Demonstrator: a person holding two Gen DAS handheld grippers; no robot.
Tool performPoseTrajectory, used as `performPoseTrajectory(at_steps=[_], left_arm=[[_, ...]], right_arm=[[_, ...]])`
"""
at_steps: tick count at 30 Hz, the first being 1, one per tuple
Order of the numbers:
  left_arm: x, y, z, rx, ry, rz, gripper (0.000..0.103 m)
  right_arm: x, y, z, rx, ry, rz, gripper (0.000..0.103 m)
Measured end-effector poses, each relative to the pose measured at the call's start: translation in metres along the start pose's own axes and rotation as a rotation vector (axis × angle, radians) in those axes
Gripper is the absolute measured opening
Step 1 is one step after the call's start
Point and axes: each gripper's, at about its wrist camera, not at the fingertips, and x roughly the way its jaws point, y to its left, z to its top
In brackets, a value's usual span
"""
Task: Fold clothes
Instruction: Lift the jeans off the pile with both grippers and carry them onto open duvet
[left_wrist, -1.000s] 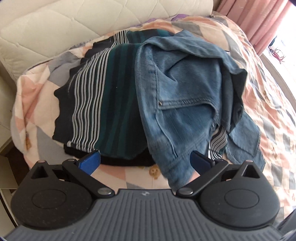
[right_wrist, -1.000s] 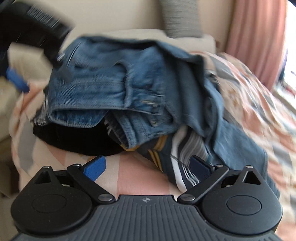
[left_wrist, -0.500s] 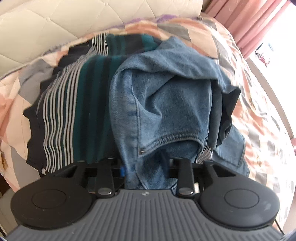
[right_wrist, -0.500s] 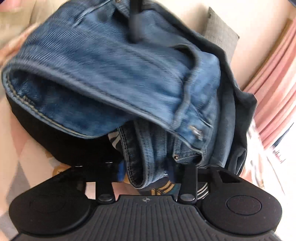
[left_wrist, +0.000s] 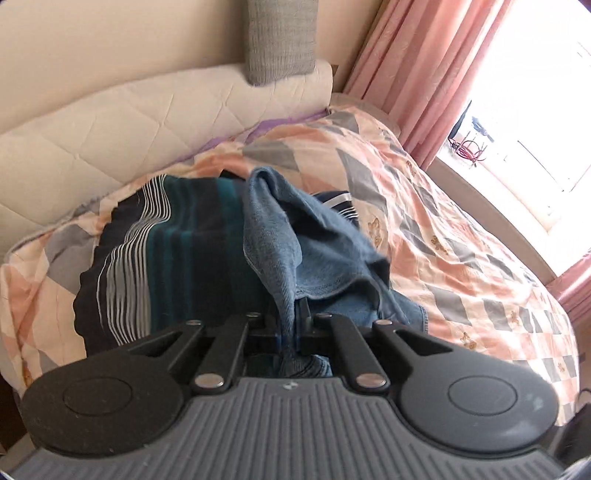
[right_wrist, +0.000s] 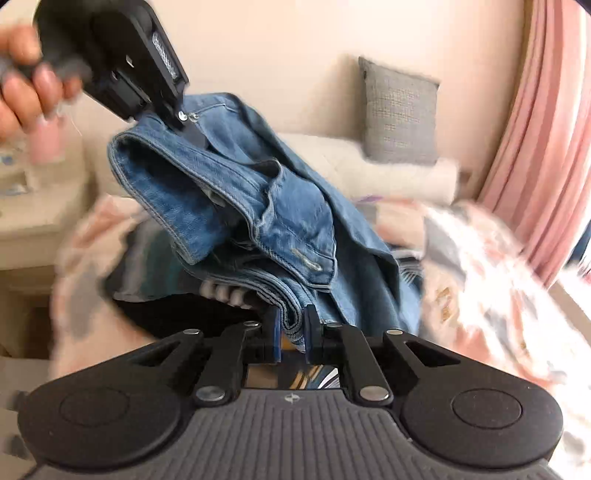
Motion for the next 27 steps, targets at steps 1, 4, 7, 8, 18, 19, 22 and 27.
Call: performPoseTrajectory(at_steps=[1, 4, 7, 8, 18, 19, 22, 27], left_arm=[[-0.002, -0.005, -0.002, -0.003, 0.004, -0.011, 0.004], [0.005, -0.014, -0.008, 0.003, 0.021, 0.008, 0.004], [0.019, -0.012, -0.013, -0.008, 0.047, 0.049, 0.004], [0.021, -0.01, -0.015, -0.018, 0.056, 0.045, 0.004], [-0.01, -0.008, -0.03, 0.019, 0.024, -0.01, 0.003], [-0.017, -0.013, -0.031, 0.026, 0.017, -0.027, 0.003], [-0.04, -0.039, -0.044, 0.074, -0.002, -0.072, 0.003], [-0.087, -0.104, -0.097, 0.182, -0.019, -0.17, 0.003]], right_arm=[[-0.005, 0.01, -0.004, -0.024, 0.001, -0.046, 0.011], [0.002, 0.021, -0.013, 0.009, 0.066, -0.071, 0.012], [0.005, 0.029, -0.029, 0.059, 0.074, -0.073, 0.012], [0.007, 0.032, -0.032, 0.065, 0.08, -0.084, 0.012], [-0.035, 0.014, -0.029, 0.055, -0.052, -0.278, 0.01], [-0.048, 0.009, -0.028, 0.047, -0.074, -0.305, 0.01], [-0.095, -0.012, -0.031, 0.043, -0.129, -0.387, 0.01], [-0.184, -0.048, -0.066, 0.08, -0.17, -0.484, 0.009]])
